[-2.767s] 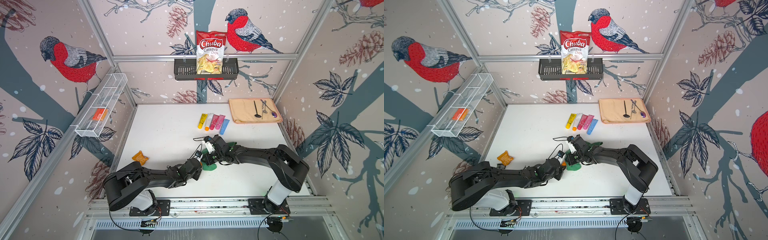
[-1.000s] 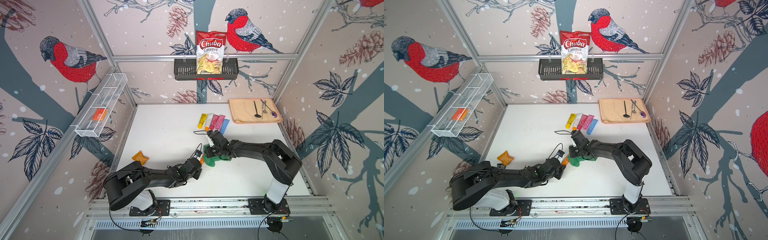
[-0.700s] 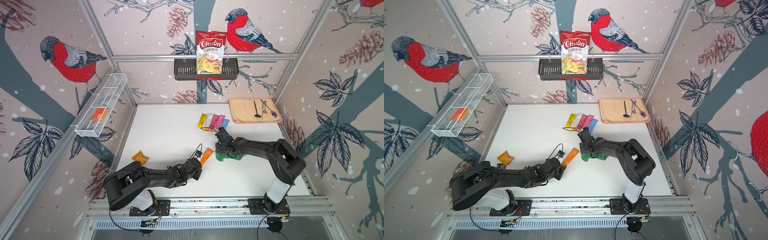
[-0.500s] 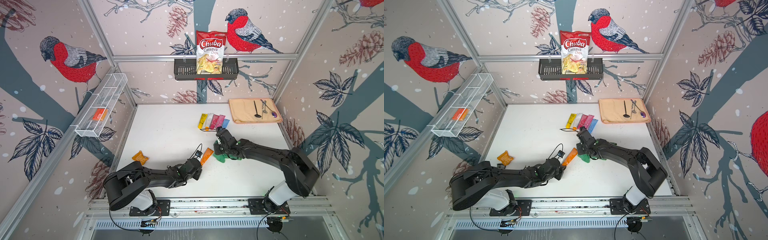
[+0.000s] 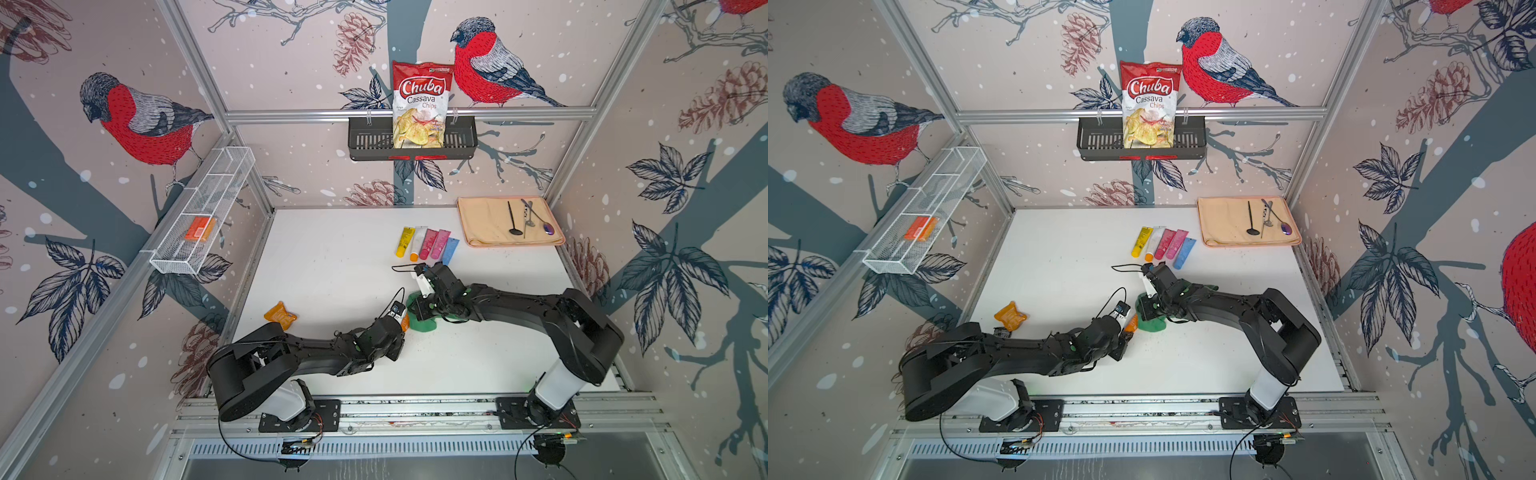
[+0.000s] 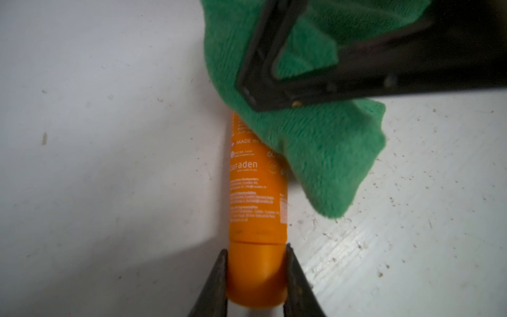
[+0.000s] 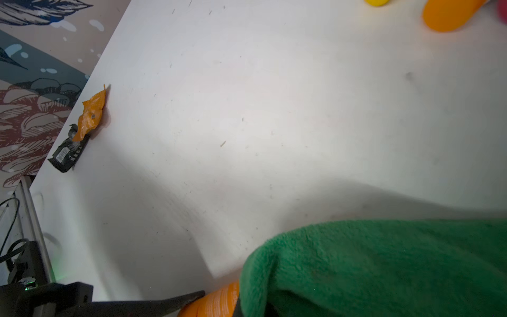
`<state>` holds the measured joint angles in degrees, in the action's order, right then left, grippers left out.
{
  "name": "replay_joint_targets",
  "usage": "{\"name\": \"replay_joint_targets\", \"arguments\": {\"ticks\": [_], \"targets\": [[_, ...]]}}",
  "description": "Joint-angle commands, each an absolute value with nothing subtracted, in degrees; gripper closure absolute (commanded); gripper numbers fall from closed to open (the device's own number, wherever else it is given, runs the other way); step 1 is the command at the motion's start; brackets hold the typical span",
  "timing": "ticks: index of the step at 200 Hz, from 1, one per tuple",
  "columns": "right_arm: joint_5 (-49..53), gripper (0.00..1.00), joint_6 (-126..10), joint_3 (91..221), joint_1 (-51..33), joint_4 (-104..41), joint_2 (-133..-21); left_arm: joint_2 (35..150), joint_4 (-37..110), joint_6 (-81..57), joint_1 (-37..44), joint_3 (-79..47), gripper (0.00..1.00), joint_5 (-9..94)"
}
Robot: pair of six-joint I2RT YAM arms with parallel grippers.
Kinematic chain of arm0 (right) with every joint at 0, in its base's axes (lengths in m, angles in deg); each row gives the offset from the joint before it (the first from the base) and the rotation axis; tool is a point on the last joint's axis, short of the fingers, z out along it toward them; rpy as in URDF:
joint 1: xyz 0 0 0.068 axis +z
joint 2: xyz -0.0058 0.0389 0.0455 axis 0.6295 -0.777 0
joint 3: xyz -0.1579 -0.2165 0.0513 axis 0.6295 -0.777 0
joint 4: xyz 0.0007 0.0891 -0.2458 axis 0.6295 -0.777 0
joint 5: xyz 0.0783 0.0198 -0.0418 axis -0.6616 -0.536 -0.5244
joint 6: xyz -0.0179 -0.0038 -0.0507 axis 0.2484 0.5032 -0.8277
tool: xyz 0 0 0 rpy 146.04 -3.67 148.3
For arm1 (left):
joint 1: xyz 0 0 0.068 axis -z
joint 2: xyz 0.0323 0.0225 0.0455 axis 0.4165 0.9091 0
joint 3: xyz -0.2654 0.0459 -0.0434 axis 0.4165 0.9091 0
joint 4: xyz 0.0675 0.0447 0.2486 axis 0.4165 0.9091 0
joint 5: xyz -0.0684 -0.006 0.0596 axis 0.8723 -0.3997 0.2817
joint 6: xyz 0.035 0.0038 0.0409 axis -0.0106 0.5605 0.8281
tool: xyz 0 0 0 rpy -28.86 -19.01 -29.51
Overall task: Wipe the surface of the toothpaste tube
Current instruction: Wipe the dirt from the toothpaste tube.
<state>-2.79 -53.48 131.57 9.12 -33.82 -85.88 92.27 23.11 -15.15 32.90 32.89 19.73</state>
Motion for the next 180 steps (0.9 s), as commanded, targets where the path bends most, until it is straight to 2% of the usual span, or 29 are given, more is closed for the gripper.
{"name": "replay_joint_targets", "arguments": {"ticks": [1, 52, 122, 180], "targets": [[-7.32, 0.98, -52.38, 132.3, 10.05, -28.61, -88.02, 92.26, 24.94, -14.15, 33.0, 32.79, 0.91, 20.82], [-5.21, 0.98, -52.73, 131.96, 11.51, -29.47, -89.89, 92.6, 25.01, -14.16, 33.03, 32.74, 0.91, 20.91], [18.47, 0.98, -54.81, 131.6, 9.17, -40.37, -90.3, 93.05, 25.03, -14.32, 33.04, 32.58, 0.92, 20.92], [25.06, 0.99, -54.24, 130.98, 6.23, -42.29, -89.12, 92.96, 25.12, -14.41, 33.1, 32.72, 0.92, 20.76]]}}
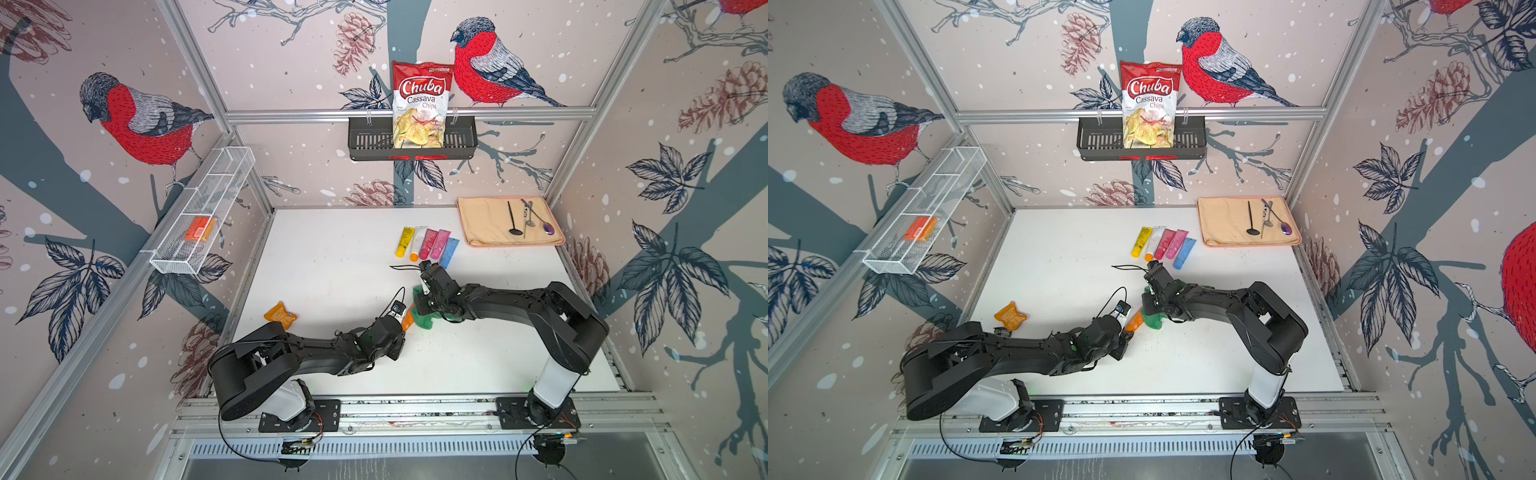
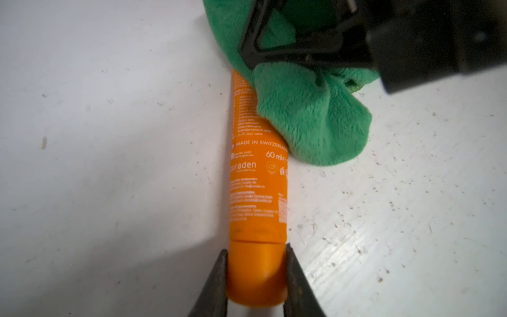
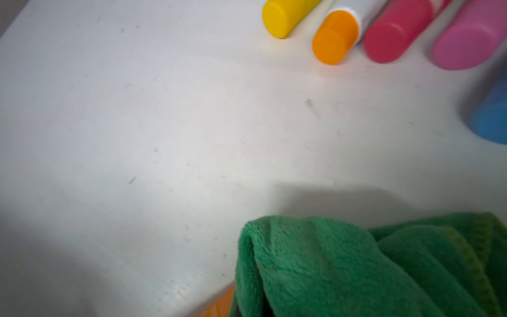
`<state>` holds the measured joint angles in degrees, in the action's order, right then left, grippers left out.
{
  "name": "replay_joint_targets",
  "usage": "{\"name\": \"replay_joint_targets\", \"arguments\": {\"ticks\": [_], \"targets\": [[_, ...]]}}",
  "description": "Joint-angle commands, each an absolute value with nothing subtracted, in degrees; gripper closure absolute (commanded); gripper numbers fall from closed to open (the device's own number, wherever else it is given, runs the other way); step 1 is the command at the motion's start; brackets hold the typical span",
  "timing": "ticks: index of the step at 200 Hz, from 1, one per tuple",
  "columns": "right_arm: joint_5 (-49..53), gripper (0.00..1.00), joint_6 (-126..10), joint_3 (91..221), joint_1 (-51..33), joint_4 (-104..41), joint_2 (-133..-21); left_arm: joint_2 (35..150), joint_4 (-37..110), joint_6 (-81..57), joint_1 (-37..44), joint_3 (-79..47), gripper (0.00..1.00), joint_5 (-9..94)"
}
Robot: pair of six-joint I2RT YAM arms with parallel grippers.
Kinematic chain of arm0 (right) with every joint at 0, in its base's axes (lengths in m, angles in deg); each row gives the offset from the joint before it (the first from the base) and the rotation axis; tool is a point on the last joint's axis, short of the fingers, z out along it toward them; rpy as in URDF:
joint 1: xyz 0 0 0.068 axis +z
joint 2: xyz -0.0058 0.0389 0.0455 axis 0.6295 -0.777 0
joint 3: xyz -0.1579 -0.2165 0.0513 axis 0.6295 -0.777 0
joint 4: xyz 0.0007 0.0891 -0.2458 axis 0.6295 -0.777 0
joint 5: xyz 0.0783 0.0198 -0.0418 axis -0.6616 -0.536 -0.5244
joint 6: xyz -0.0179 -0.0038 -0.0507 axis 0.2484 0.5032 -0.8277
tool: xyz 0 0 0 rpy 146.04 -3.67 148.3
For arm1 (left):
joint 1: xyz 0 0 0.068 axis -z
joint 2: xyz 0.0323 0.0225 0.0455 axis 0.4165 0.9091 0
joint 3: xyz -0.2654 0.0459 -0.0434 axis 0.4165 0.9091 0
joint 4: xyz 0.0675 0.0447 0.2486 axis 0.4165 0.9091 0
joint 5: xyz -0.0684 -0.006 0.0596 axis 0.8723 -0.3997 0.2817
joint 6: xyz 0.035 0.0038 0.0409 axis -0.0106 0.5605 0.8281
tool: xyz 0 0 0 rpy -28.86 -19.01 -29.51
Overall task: Wipe the surface of the toothpaste tube
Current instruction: Wipe the dirt from the toothpaste tube.
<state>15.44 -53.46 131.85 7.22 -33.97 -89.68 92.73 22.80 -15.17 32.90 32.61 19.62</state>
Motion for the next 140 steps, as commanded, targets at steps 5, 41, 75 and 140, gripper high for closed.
{"name": "replay_joint_targets", "arguments": {"ticks": [5, 41, 75, 140], "targets": [[24.61, 0.99, -54.21, 130.91, 6.28, -42.23, -88.84, 93.05, 25.12, -14.47, 33.04, 32.7, 0.92, 20.74], [13.84, 0.98, -53.88, 130.2, 11.35, -36.66, -85.63, 93.23, 25.21, -14.34, 33.03, 32.5, 0.92, 20.89], [3.28, 0.98, -52.34, 130.42, 16.08, -32.04, -83.72, 93.14, 25.26, -14.36, 33.04, 32.5, 0.92, 20.82], [-1.78, 0.98, -51.04, 126.28, 12.73, -28.34, -82.63, 93.05, 25.03, -14.35, 33.04, 32.58, 0.92, 21.11]]}}
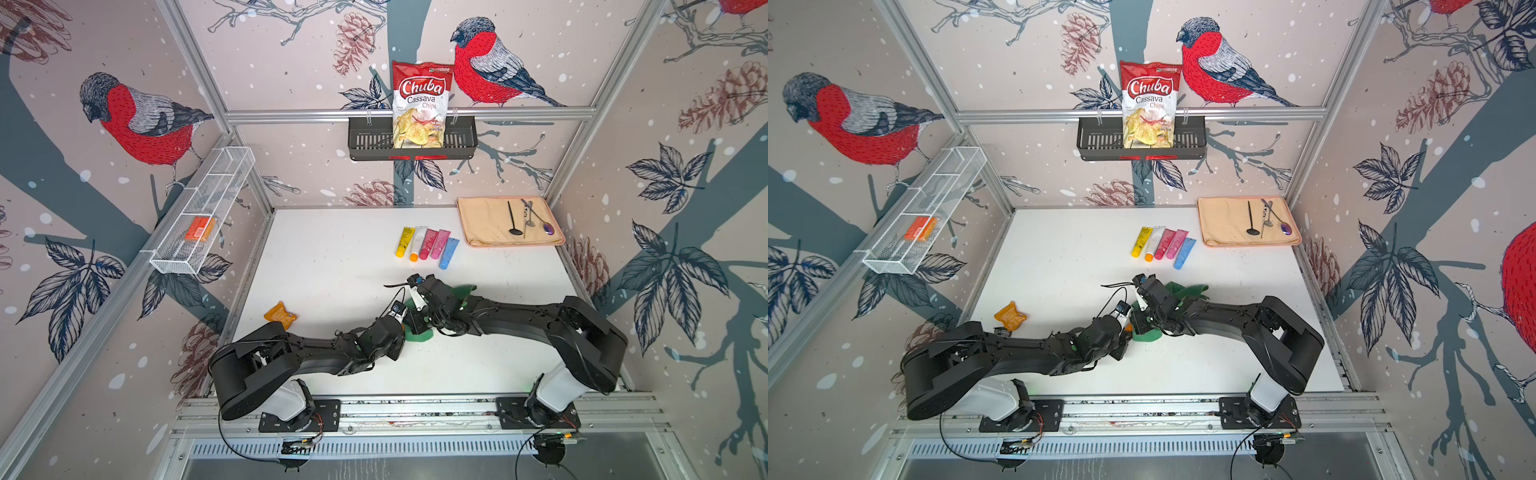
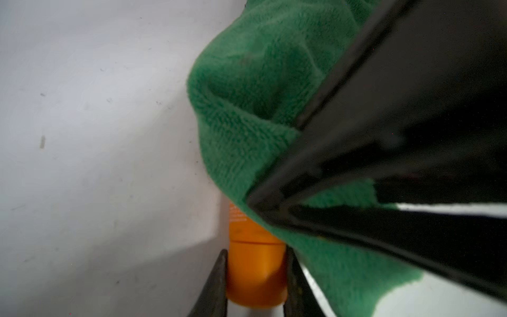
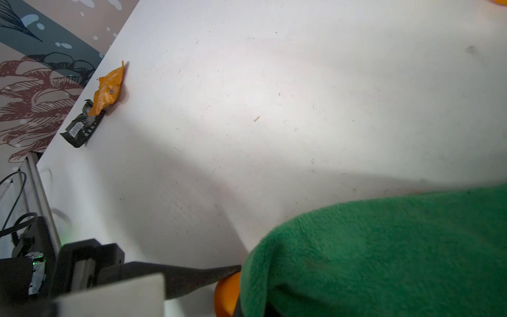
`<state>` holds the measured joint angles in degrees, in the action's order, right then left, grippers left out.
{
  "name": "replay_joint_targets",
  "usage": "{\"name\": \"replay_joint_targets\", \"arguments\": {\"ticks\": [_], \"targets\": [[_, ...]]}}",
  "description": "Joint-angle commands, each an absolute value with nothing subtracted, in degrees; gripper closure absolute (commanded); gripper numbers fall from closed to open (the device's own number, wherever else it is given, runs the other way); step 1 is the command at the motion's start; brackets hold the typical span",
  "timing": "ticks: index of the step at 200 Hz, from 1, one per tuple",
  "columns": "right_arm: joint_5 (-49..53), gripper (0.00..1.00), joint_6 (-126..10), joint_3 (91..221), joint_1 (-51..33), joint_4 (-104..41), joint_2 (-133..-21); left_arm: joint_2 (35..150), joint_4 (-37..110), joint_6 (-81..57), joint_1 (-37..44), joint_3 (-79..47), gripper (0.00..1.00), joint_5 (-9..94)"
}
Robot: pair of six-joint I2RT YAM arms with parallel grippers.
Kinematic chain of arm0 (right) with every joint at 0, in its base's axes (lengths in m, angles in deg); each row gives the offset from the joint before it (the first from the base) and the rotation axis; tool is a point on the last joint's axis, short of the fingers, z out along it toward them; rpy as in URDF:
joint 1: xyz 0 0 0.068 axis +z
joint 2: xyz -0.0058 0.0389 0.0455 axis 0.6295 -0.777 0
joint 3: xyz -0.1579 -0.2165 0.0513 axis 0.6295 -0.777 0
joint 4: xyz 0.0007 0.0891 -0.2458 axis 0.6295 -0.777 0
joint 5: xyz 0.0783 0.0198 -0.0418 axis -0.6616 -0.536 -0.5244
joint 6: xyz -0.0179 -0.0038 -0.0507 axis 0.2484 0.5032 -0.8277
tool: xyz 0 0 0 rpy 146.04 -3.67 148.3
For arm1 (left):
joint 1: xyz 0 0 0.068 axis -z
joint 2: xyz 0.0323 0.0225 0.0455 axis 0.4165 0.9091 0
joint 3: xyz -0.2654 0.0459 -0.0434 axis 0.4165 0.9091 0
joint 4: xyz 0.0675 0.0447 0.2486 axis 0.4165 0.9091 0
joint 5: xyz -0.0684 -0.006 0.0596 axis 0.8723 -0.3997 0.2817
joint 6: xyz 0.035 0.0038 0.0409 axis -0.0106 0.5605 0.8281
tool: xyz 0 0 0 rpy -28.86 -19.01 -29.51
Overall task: Wipe the surface of the toothpaste tube
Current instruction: Wipe the dirt from the toothpaste tube.
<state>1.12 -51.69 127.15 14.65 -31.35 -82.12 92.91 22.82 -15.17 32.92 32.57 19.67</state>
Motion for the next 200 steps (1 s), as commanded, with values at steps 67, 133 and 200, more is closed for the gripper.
{"name": "replay_joint_targets", "arguments": {"ticks": [67, 133, 200], "targets": [[14.76, 0.99, -53.5, 129.87, 7.14, -37.85, -90.64, 92.96, 24.93, -14.35, 33.04, 32.73, 0.92, 21.25], [9.02, 0.99, -53.62, 132.34, 8.27, -37.06, -89.32, 92.7, 24.77, -14.27, 33.04, 32.77, 0.93, 21.71], [-13.16, 0.98, -50.45, 128.45, 12.48, -26.56, -86.11, 92.61, 24.82, -14.3, 33.03, 32.75, 0.93, 21.7]]}}
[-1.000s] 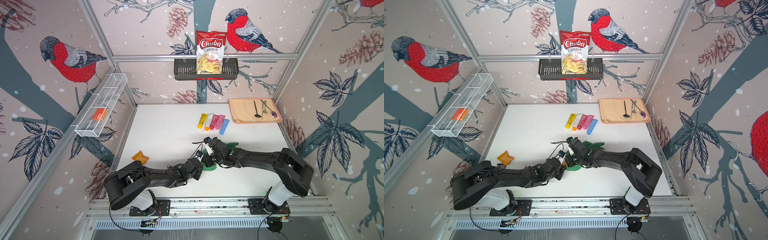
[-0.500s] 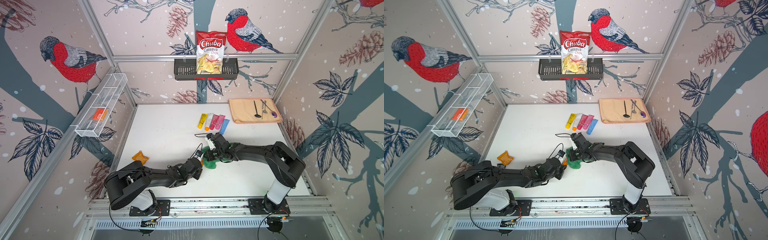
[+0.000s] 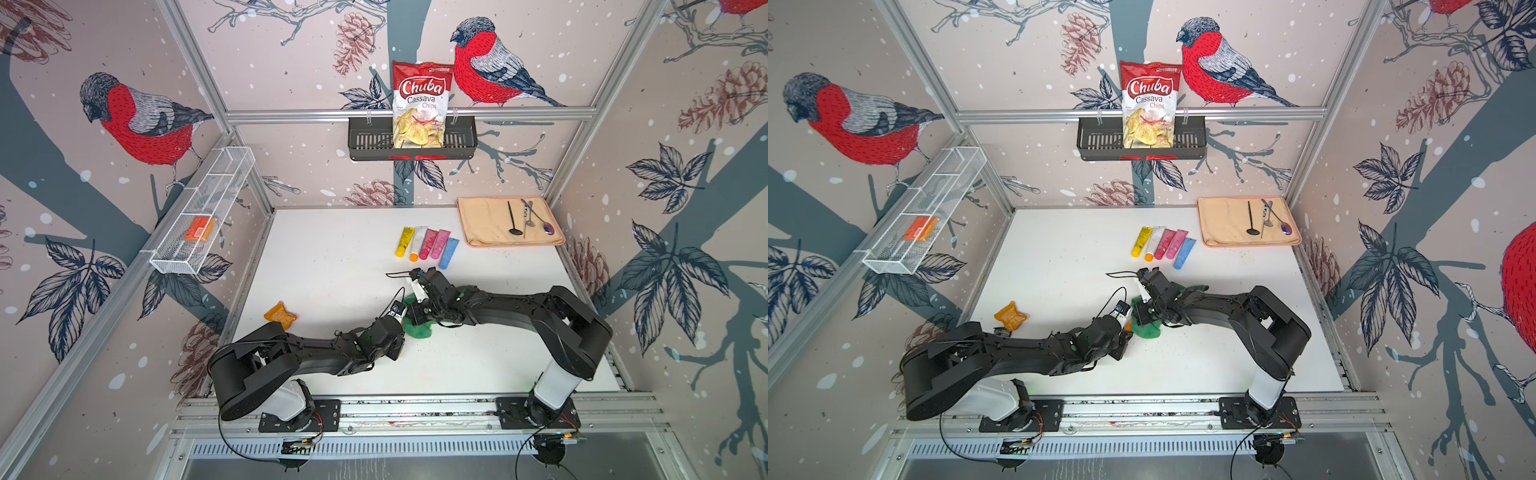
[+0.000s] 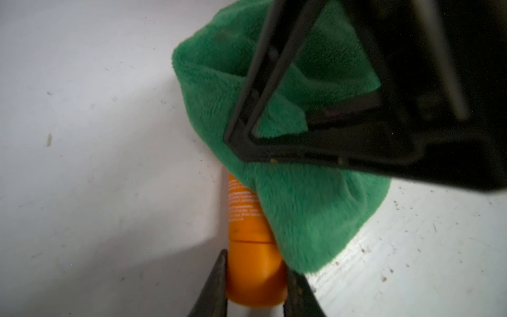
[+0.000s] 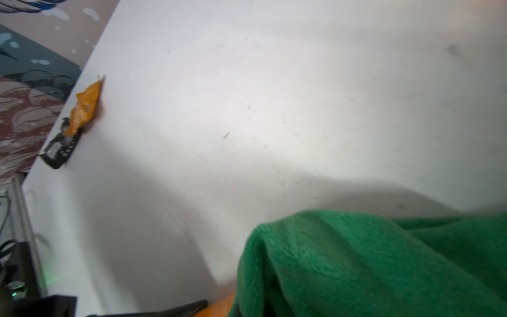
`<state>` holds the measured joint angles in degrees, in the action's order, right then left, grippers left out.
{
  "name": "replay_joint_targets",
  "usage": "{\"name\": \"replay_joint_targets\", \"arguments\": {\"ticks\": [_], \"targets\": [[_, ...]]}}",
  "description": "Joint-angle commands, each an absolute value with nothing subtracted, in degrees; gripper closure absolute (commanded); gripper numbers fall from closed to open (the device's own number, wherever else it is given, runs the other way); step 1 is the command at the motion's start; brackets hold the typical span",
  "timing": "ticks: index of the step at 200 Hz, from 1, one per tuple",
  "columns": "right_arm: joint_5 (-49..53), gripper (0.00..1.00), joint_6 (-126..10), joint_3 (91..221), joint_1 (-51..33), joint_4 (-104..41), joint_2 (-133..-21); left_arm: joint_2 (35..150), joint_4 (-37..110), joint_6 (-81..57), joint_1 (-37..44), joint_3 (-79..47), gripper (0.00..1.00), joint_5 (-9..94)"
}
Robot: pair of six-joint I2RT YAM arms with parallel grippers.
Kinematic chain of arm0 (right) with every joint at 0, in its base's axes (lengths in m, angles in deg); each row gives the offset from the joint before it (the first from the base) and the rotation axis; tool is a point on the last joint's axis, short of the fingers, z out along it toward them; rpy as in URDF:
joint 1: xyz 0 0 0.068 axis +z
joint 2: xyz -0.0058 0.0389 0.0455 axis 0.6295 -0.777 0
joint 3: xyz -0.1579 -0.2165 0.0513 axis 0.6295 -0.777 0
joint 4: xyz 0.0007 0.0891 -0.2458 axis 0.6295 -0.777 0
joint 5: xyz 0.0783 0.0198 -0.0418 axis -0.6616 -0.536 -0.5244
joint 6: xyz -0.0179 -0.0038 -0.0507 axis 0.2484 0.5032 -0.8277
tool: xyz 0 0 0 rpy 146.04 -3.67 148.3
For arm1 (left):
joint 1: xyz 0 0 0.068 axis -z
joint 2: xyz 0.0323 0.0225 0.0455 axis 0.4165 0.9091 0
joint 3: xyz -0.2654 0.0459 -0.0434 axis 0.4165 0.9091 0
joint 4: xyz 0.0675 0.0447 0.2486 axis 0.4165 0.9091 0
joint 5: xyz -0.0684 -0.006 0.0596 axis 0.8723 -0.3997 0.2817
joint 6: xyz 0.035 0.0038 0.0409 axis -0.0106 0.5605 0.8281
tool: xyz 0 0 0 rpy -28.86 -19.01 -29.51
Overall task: Wipe the surface of the toothpaste tube
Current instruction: Wipe the dirt from the toothpaste tube.
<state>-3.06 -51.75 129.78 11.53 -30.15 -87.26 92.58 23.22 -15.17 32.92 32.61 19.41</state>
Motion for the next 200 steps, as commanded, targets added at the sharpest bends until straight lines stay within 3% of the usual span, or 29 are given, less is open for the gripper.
{"name": "replay_joint_targets", "arguments": {"ticks": [1, 30, 84, 128, 158, 200], "targets": [[-13.33, 0.98, -50.42, 128.36, 12.49, -26.45, -86.11, 92.66, 24.83, -14.27, 32.99, 32.75, 0.93, 21.71], [-13.3, 0.98, -50.18, 127.61, 12.33, -25.68, -86.46, 92.81, 24.79, -14.26, 33.04, 32.67, 0.93, 21.76], [12.94, 0.98, -53.94, 130.97, 8.75, -40.33, -90.16, 92.96, 24.68, -14.39, 33.04, 32.71, 0.93, 21.71], [21.74, 0.99, -54.04, 131.62, 3.93, -43.43, -90.81, 93.05, 24.68, -14.35, 33.03, 32.72, 0.93, 21.71], [20.49, 0.98, -54.11, 132.07, 3.45, -43.2, -90.26, 93.01, 24.78, -14.34, 33.1, 32.67, 0.93, 21.66], [7.77, 0.98, -54.44, 132.22, 7.57, -40.33, -88.52, 92.88, 24.86, -14.24, 33.0, 32.67, 0.93, 21.7]]}}
